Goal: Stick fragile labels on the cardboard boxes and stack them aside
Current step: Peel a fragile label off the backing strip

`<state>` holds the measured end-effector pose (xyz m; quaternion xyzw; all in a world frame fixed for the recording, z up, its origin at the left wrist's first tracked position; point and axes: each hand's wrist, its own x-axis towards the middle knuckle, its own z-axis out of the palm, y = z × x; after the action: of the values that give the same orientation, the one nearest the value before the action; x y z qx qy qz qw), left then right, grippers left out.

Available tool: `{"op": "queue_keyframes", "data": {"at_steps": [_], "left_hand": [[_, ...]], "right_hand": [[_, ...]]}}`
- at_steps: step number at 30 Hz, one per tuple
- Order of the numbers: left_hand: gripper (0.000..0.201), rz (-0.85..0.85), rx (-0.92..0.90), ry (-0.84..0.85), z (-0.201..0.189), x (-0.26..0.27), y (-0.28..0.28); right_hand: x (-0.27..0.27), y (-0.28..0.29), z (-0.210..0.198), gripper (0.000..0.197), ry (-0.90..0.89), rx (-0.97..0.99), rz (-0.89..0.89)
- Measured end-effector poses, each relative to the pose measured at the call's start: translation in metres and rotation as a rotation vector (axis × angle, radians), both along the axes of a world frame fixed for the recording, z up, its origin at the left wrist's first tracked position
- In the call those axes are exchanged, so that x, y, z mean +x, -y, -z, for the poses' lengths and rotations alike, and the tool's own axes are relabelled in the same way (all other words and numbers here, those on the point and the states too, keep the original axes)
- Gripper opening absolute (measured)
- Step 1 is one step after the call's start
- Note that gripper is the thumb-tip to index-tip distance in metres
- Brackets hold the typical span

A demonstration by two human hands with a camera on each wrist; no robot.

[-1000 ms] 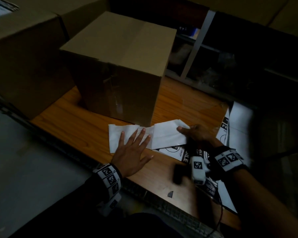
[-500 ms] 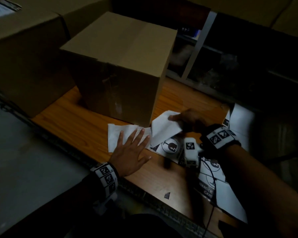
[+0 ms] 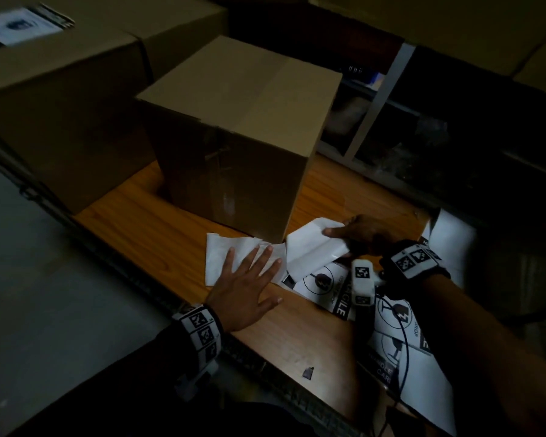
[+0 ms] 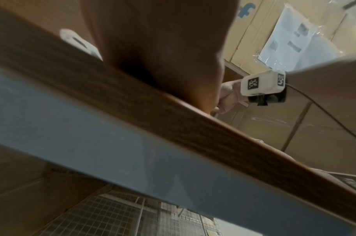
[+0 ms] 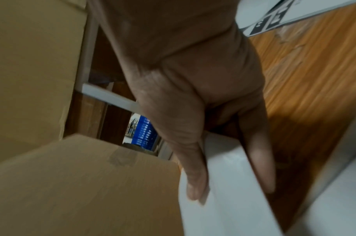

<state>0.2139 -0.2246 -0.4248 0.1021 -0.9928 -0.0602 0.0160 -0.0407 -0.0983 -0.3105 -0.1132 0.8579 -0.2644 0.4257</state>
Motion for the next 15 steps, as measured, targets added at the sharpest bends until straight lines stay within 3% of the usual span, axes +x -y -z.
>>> {"op": "queue_keyframes", "data": {"at_steps": [8,15], "left_hand": [[0.076,-0.007,-0.004,0.002,-0.0003,-0.0001,-0.0003],[0.075,-0.007,0.004,0.019,-0.0008,-0.0008,-0.0003]], "right_hand": [[0.0012,-0.0042,-0.0038,0.03,0.036,-0.009,0.049],[-0.0035,-0.0106,-0.0023,0.039,0.006,0.0,0.018]]}}
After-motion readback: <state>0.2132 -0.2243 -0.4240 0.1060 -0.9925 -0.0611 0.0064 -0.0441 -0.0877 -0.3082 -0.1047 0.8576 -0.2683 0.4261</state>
